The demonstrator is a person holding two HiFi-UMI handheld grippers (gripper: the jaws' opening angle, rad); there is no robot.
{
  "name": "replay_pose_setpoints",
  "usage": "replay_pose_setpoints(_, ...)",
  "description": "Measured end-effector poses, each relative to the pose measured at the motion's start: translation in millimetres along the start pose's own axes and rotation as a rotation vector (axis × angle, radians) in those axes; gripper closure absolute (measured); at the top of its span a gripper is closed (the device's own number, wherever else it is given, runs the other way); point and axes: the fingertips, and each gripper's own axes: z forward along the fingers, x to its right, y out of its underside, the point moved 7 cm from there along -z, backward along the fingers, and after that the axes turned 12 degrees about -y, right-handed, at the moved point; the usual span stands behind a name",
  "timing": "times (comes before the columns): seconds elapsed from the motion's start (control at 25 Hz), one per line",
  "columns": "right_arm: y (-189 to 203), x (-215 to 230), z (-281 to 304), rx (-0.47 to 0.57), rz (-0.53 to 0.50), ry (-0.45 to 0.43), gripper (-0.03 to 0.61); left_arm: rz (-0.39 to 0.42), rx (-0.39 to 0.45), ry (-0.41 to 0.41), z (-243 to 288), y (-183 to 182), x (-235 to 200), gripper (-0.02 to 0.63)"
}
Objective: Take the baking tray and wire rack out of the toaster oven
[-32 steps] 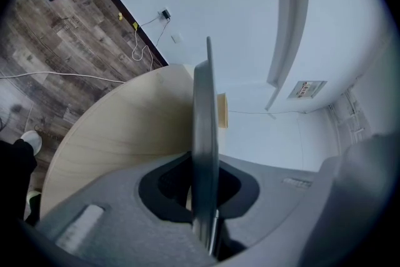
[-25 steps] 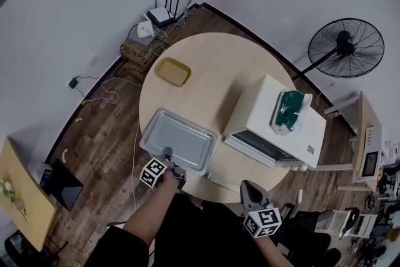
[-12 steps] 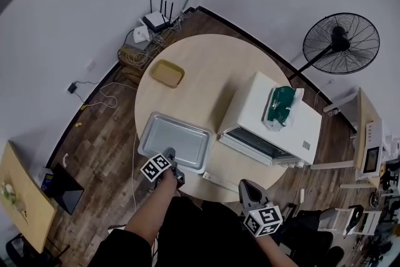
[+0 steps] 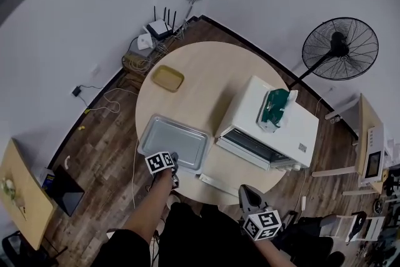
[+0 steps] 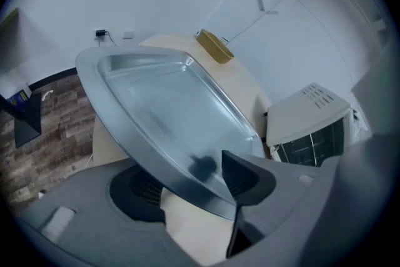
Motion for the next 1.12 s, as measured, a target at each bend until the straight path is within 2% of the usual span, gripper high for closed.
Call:
replay_pose_setpoints(0.12, 0, 8, -10, 0.024, -0.004, 0.058, 0.578, 0.002, 0.003, -0.022, -2, 3, -1, 0.353)
replay_pose_setpoints(0.28, 3, 10, -19, 0.053, 0.006, 0.074, 0.578, 0.043, 0.002, -0.045, -2, 3, 1, 0.351)
replay_pose_setpoints(0.48, 3, 17, -30, 0.095, 0.031, 0.107, 0.578, 0.006, 0.009, -0.103, -4, 3, -6, 0.299)
replay_pose_setpoints(0.64, 4, 18, -32, 0.107, 0.046, 0.118, 0.578, 0.084, -0.013, -0.154, -7, 4, -9, 0.291)
replay_pose_setpoints(0.76, 4, 16, -29, 0.107, 0.052, 0.113, 0.578, 0.090, -0.001, -0.178, -12, 6, -10, 0.290)
replay_pose_setpoints(0.96, 3, 11, -20, 0.110, 0.057, 0.093, 0.578, 0.065, 0.011, -0.148, -17, 5, -11, 0.290)
replay_pose_setpoints(1.12, 5, 10, -13, 0.108, 0.064, 0.066, 0.578, 0.000, 0.033, -0.116, -25, 2, -14, 0.290)
